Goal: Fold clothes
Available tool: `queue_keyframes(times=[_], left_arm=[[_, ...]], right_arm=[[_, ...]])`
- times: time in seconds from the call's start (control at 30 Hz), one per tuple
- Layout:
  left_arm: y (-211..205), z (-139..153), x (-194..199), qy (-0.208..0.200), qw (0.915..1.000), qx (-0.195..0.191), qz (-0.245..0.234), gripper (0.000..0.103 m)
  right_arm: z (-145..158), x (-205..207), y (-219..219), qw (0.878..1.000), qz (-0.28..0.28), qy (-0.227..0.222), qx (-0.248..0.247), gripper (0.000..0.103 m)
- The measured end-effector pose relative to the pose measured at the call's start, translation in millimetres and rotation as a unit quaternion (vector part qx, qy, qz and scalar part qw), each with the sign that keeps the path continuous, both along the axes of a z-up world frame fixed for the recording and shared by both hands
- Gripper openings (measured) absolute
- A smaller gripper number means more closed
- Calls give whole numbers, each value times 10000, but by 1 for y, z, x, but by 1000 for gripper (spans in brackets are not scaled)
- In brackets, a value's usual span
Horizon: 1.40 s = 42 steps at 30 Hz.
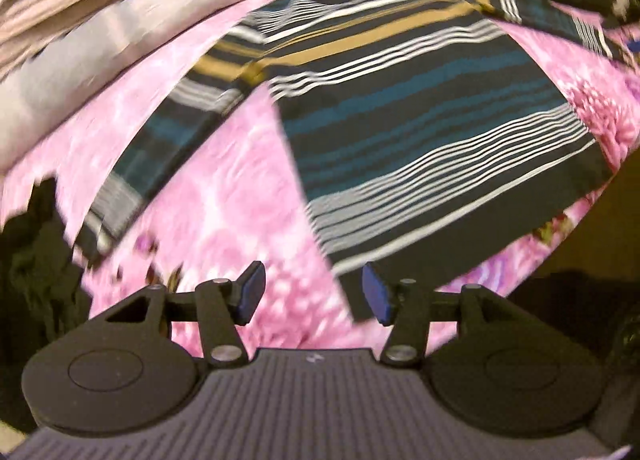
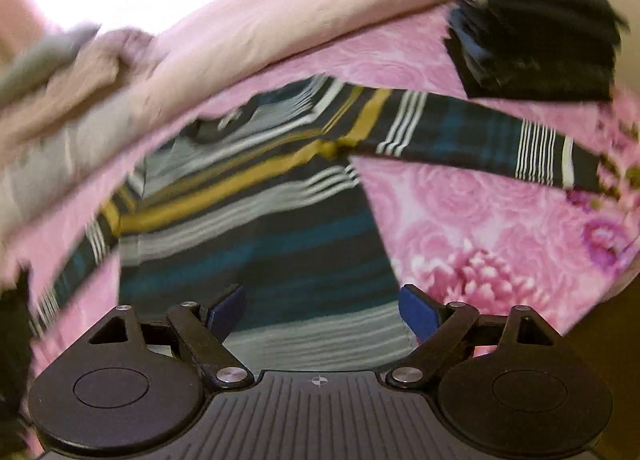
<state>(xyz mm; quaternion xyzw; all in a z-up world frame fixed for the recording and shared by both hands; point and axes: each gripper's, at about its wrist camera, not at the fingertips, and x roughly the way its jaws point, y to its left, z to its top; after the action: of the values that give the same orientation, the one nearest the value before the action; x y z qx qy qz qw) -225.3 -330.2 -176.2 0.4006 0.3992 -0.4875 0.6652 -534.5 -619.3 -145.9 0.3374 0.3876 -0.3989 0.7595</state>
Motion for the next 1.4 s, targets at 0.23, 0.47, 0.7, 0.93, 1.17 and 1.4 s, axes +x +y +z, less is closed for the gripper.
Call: queue_keyframes(times=[0.23,0.47,0.7,0.93,1.17,1.4], left_arm=[[73,-3,18,34,9998,-134,120,51],[83,2,13,243,9984,-439,242,51],[59,14,1,309,9971,-674,-154,51],[48,18,1,249,9964,-722,-372,51],[54,19,7,205,9967,-719,-325,51],[67,16,18,199,9973,-703,-118,52]], right_arm=[[5,15,85,9988,280,402,68,87],[7,8,118,9964,345,694,343,87],[13,16,139,9932,638,967,151,87],[14,16,148,9925,621,1046,83,87],[14,23,149,9925,629,1037,126,87],[16,31,153,9921,687,1045,-24,87]])
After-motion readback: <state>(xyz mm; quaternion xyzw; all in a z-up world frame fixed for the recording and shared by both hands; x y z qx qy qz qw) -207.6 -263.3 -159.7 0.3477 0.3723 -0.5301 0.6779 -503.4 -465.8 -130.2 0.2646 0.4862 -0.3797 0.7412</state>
